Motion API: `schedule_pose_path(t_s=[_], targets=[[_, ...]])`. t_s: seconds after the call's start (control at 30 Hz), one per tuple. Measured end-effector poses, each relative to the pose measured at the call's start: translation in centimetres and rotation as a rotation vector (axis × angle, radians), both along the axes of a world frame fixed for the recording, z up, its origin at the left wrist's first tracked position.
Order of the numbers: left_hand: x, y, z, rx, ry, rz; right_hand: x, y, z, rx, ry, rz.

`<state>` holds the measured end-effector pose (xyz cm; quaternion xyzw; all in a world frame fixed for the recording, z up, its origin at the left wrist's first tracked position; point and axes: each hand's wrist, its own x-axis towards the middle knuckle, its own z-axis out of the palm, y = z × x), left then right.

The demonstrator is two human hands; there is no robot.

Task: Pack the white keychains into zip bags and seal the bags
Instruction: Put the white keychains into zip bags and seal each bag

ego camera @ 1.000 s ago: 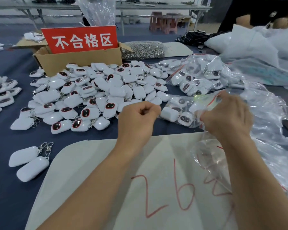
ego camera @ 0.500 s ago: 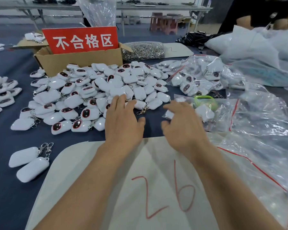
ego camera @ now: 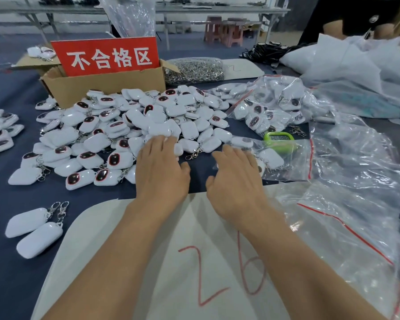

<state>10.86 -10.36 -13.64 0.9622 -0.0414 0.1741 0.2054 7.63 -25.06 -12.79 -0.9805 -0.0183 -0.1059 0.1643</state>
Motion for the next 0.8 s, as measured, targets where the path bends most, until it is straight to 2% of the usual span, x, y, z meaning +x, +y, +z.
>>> schedule_pose_path(t_s=[0.1, 0.17, 0.27, 0.4, 0.5, 0.67, 0.8], targets=[[0.3, 0.4, 0.1, 0.069, 0.038, -0.008, -1.0, 1.9, 0.3, 0.253, 0.012, 0.149], [0.5, 0.5, 0.2, 0.072, 0.035, -0.014, -1.2, 2.7, 0.1, 0.322, 0.076, 0.198], [0.4, 0.4, 0.3, 0.049, -0.002, -0.008, -0.6, 2.2, 0.0, 0.435, 0.074, 0.19], [-0.6, -0.3, 1.1, -0.238, -0.189, 0.01, -0.2, 1.8, -0.1, 0.555, 0.069, 0.12], [-1.1, -0.6, 1.5, -0.5, -0.133, -0.026, -0.1, 1.6, 0.2, 0.701, 0.056, 0.088], [-1.5, -0.8, 1.5, -0.679, -0.041, -0.173, 0.0, 1.5, 0.5, 0.818, 0.032, 0.081], [-1.3, -0.4, 1.9, -0.717, 0.023, -0.164, 0.5, 1.5, 0.4, 0.906, 0.05, 0.066]])
